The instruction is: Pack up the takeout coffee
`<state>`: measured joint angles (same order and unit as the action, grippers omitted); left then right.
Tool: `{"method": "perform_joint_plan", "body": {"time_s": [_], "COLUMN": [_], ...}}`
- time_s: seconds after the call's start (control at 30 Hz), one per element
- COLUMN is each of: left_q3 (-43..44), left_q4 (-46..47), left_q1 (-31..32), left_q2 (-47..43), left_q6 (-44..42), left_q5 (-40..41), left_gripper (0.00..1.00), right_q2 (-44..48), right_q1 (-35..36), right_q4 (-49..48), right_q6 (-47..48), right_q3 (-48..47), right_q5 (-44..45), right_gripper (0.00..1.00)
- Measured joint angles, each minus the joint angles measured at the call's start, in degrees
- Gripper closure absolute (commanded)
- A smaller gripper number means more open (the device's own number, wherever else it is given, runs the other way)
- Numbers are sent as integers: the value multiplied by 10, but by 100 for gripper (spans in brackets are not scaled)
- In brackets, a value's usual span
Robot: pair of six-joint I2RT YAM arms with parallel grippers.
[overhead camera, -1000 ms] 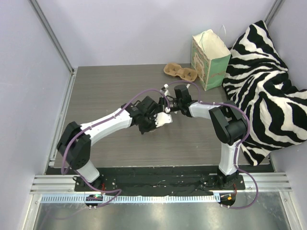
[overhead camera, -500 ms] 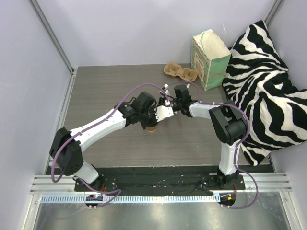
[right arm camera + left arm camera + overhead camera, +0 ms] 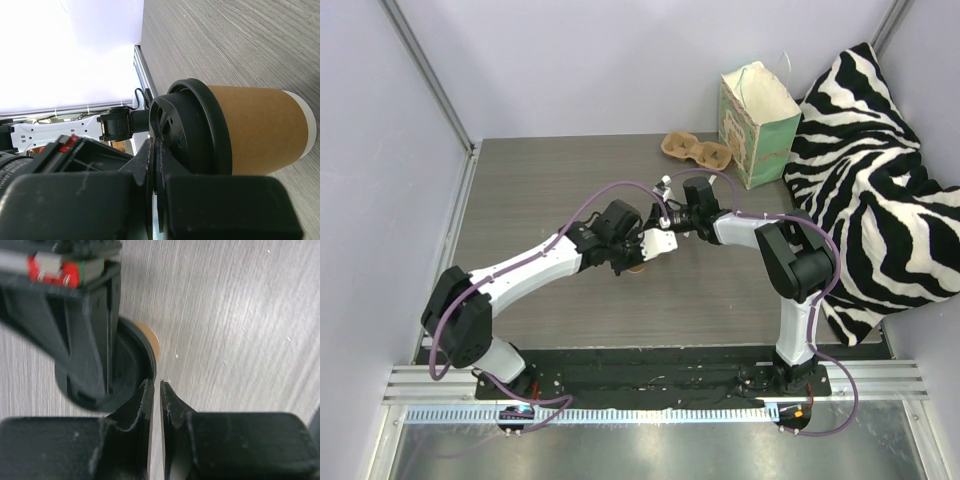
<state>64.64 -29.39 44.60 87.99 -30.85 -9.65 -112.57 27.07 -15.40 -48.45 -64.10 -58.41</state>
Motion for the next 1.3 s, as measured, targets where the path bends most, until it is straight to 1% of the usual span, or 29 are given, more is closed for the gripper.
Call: {"method": "perform_joint_plan", "body": {"time_s": [0.17,0.27,0.37,0.5,0.7,0.9,0.97,1.0,1.07,1.1,1.17,1.2,1.27,1.3], "left_q3": [21,49,57,39,-10,-9,-8,-4,9,17,36,46,66,76], "left_q4": [-42,-47,-42,-32,8,14,10,-4,-32,-47,-73,-87,-106,-113], "left_q1": [-3,-3,-4,-4,-10,-14,-15,-16,-20,-23,-35,-43,-68,-85], "left_q2": [-37,-47,-49,-42,3,1,-2,-3,-8,-12,-24,-30,-40,-44], "left_q6": [4,4,1,-8,-23,-24,-23,-20,-8,-2,20,31,57,75], "left_q5": [0,0,0,0,4,1,-4,-7,-17,-26,-45,-55,-77,-92], "left_gripper": [83,83,83,83,83,82,77,71,67,62,59,57,55,53], "right_q2": [0,0,0,-1,-2,-3,-3,-3,-3,-3,-1,1,6,8], "right_q1": [0,0,0,0,0,0,0,0,0,0,0,0,1,1], "right_q4": [0,0,0,-1,-3,-6,-6,-7,-8,-9,-10,-9,-8,-8], "right_q6": [0,0,-1,-3,-4,-6,-6,-6,-8,-9,-13,-14,-17,-19], "right_q3": [0,0,0,0,0,0,0,0,0,0,0,0,0,0], "right_q5": [0,0,0,-1,-3,-5,-5,-6,-6,-7,-6,-5,-2,-2], "right_gripper": [99,99,99,99,99,99,98,98,97,96,93,90,87,84]}}
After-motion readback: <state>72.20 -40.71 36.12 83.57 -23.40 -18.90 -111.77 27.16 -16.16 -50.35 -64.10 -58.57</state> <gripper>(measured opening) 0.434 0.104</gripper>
